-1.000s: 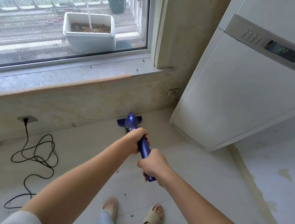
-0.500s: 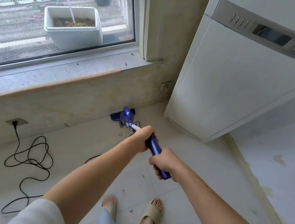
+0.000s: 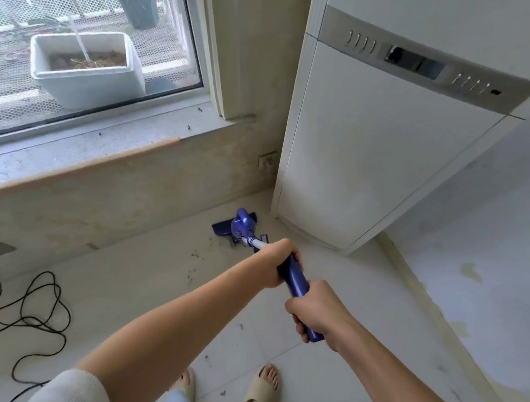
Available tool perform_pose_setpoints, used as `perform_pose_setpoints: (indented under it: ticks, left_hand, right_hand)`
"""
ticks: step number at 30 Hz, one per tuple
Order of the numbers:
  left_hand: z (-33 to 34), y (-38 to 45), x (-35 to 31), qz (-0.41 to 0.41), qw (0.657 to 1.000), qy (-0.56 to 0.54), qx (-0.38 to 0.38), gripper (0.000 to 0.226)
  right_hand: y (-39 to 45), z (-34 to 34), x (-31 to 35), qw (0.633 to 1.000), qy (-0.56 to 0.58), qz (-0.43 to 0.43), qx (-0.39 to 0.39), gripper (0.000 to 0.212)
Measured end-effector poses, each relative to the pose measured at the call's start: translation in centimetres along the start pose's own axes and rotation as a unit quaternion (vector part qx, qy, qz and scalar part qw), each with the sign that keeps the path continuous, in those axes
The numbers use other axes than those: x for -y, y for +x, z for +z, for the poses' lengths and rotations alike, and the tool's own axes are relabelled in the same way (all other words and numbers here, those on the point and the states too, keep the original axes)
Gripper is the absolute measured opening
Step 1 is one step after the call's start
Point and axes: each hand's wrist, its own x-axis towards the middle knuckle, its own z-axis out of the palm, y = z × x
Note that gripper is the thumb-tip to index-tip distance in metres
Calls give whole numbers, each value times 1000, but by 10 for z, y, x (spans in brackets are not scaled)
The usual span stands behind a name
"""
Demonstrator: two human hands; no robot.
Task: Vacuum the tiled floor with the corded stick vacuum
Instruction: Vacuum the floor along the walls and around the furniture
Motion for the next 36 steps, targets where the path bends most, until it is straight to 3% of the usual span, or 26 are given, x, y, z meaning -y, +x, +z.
perform_pose_setpoints:
  ticks: [19,28,36]
  left_hand:
    - [21,29,-36,31,998,-38,-38,25]
    - [40,25,-9,9,997,-70,-36,25]
    - [50,8,-24,-1,1000,-29,-2,27]
  right_hand:
    - [63,-42,21,996,-79,-15,41,30]
    - [28,-59,2,992,-111,-1,53,28]
    - [7,-73,20,994,-99,-1,40,13]
